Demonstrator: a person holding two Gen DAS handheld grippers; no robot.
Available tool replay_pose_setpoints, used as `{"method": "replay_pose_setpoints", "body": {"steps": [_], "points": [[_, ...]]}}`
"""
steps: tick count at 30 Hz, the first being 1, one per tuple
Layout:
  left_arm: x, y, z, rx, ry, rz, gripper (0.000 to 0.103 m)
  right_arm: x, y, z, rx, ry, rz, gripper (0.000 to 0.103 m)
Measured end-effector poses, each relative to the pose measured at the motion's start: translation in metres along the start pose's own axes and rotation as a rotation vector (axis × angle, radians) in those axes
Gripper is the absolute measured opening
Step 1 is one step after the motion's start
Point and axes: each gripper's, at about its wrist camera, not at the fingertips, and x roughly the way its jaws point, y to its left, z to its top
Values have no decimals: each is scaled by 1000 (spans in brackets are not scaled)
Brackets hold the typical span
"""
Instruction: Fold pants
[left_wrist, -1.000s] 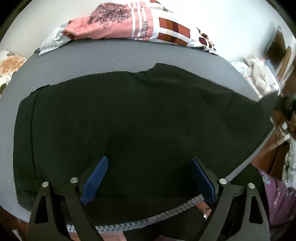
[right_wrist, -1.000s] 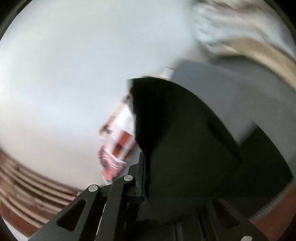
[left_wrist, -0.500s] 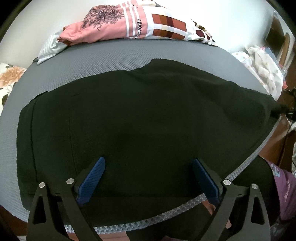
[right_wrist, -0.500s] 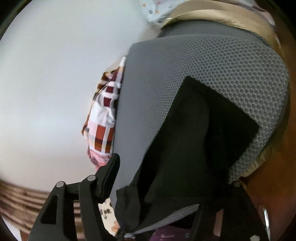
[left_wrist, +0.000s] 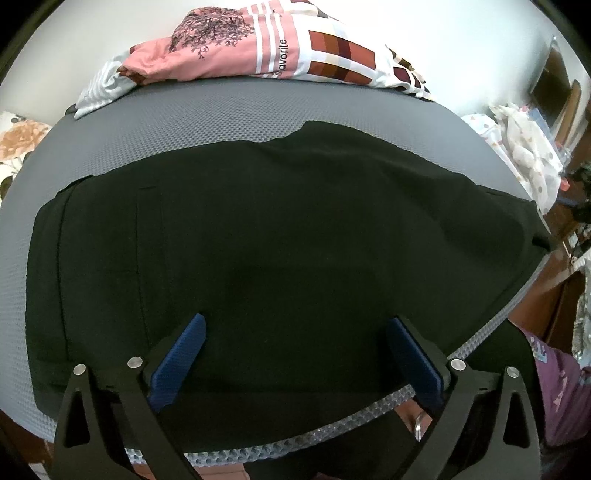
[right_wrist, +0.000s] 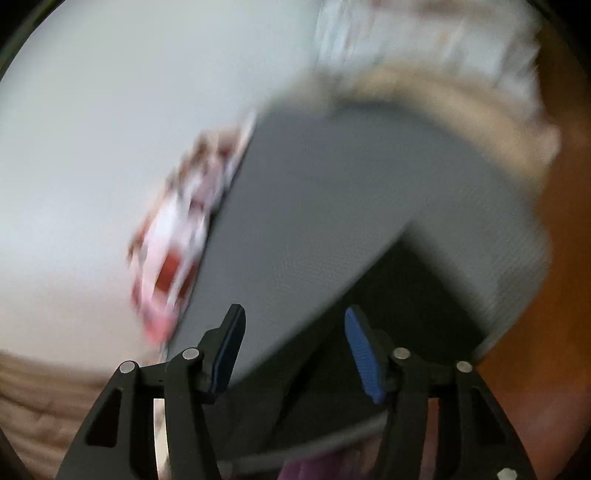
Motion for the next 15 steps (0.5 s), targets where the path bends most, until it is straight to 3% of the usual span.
{"method": "replay_pose_setpoints", "body": {"steps": [4,10,12,14,15], "points": [[0,1,1,-1,1,-5,100,60,-7,-17,71,170,-32,56],[-1,3,2,-25,-3,-21,100,98,-6,-19,123,192,-124,53],[-1,3,2,-23,-3,-20,100,106,-3,-16,125,186,-181,41],[-1,3,2,-18,-3,-18,100,112,-4,-13,112,191,-211,10],[-1,3,2,-16,-4,-18,100,114,-3,-11,98,192,-225,8]]}}
